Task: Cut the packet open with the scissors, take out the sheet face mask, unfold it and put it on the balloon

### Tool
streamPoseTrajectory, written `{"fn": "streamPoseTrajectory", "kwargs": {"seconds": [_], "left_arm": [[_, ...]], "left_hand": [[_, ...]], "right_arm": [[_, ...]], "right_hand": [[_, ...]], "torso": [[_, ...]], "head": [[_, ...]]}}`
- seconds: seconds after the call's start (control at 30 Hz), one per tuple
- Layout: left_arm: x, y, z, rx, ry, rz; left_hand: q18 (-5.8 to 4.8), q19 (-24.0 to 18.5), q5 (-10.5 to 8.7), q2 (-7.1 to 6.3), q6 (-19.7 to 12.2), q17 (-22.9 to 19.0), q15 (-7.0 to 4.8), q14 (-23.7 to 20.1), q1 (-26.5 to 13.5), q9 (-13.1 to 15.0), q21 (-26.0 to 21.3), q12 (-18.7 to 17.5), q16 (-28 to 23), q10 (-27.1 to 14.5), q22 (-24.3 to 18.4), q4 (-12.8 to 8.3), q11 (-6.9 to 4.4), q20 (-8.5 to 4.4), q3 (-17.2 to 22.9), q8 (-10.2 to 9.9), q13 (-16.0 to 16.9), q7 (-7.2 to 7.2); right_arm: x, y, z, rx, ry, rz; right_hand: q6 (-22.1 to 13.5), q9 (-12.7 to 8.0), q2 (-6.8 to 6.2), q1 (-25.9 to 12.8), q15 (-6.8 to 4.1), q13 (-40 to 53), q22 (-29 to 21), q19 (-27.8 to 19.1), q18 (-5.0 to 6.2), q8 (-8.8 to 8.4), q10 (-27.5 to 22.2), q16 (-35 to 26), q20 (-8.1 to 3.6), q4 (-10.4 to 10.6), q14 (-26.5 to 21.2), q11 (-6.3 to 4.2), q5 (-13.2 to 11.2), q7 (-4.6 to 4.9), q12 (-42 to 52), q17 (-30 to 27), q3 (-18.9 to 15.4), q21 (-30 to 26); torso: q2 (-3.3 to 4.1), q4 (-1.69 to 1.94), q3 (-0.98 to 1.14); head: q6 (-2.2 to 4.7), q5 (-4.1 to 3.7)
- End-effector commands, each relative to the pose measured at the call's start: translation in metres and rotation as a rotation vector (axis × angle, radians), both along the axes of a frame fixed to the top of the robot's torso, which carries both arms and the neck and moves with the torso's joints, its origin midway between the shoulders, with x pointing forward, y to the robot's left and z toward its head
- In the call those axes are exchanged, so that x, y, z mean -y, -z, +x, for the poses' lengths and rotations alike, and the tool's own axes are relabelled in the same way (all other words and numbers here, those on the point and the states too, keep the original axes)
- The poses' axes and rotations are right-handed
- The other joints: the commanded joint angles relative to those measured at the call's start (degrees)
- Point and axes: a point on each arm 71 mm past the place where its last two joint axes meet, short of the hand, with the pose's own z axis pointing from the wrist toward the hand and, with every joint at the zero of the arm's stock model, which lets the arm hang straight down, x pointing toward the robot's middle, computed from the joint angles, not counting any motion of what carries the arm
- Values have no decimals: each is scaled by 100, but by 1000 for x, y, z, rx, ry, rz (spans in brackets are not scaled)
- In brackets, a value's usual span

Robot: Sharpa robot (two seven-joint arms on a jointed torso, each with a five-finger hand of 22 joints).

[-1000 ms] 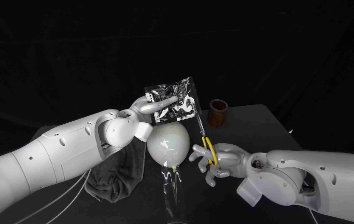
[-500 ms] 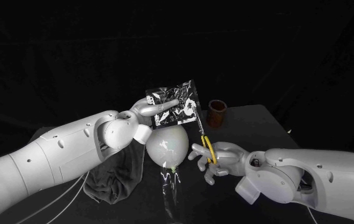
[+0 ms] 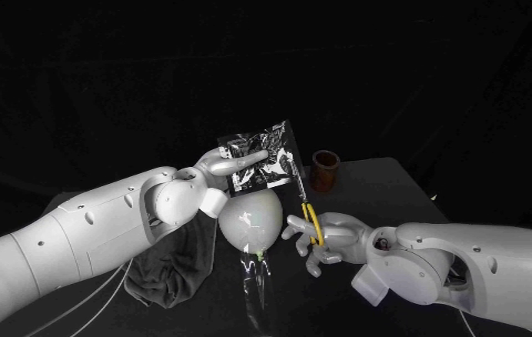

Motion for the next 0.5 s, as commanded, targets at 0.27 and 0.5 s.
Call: {"fn": "streamPoseTrajectory", "kwargs": {"seconds": [0.27,0.5], "left_arm": [[4,-1,-3,6,29,-4],[4,-1,-2,7,26,-2]], "left_hand": [[77,1,31,33,30,5,-2,34,3,108,26,-27,16,37,6,-8,-18,-5,41,24,0,-8],[78,2,32,31,30,6,-4,36,1,110,30,-27,17,37,7,-15,-19,-7,48,25,-1,-7]], "right_arm": [[-1,-4,2,42,4,12],[-1,-3,3,44,9,8]], "right_hand": [[-718,-36,182,63,-50,231,77,58,35,138,1098,40,-28,-23,-15,252,-9,610,359,75,-60,117],[129,-74,409,310,-116,909,325,305,-21,586,1381,267,-75,-53,154,164,-14,510,1439,393,-268,491]], "torso": [[0,0,0],[0,1,-2]], "head": [[14,-33],[-7,-25]]}}
